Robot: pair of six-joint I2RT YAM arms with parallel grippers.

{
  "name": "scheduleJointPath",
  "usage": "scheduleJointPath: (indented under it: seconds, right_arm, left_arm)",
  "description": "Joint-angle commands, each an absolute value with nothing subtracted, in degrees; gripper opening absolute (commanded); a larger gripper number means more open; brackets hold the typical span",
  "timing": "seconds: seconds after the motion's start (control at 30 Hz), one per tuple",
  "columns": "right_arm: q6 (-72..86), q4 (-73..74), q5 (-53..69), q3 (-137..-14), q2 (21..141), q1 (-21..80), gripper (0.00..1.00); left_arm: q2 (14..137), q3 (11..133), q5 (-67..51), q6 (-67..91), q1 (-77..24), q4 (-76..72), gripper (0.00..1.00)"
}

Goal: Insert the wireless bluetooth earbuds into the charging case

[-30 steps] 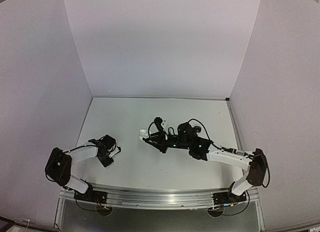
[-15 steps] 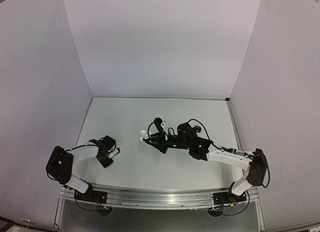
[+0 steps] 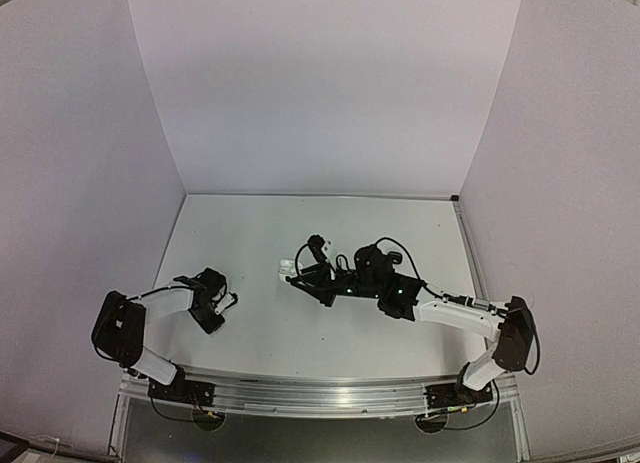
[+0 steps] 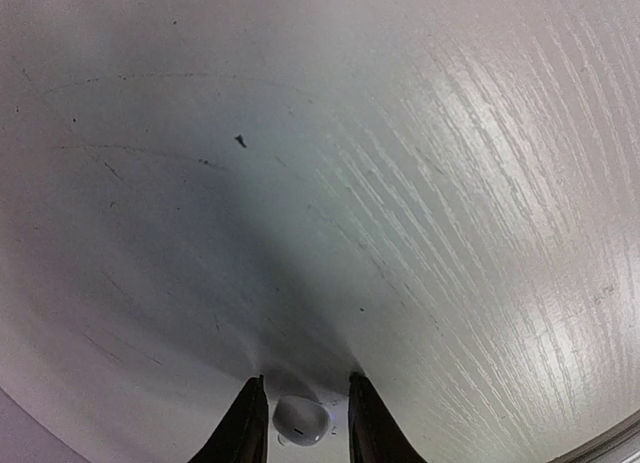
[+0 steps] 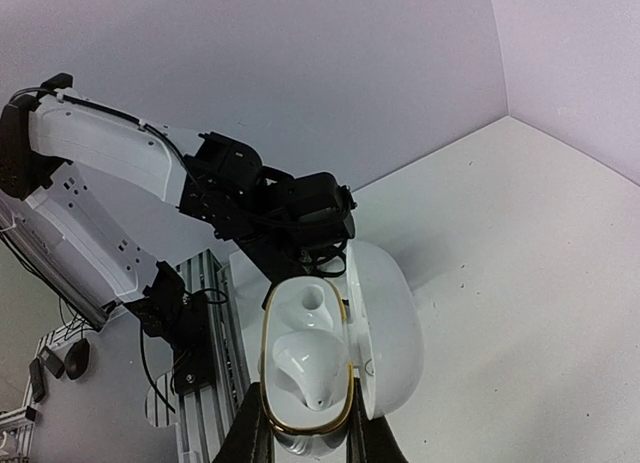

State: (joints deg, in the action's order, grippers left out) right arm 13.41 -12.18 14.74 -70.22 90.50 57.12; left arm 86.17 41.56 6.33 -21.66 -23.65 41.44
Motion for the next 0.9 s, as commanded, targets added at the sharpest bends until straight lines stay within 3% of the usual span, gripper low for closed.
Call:
scheduleJointPath:
  seconds: [0.0,0.53,0.87]
  right_arm:
    - [13.62,-12.40,14.25,-71.04,88.61,56.90,0.00]
    - [13.28,-11.89,14.50,-71.89,89.21,56.94,0.00]
    - [13.17,-11.51,15.01,-72.59,89.63,56.89,0.00]
  left_arm:
    - [88.68,39.77,9.17,-23.59,-20.80,41.24,0.28]
    - [87.63,38.71,8.97,-27.57,-18.58,42.10,0.25]
    - [86.15,37.98,8.31,-27.35,-17.64,44.14,0.29]
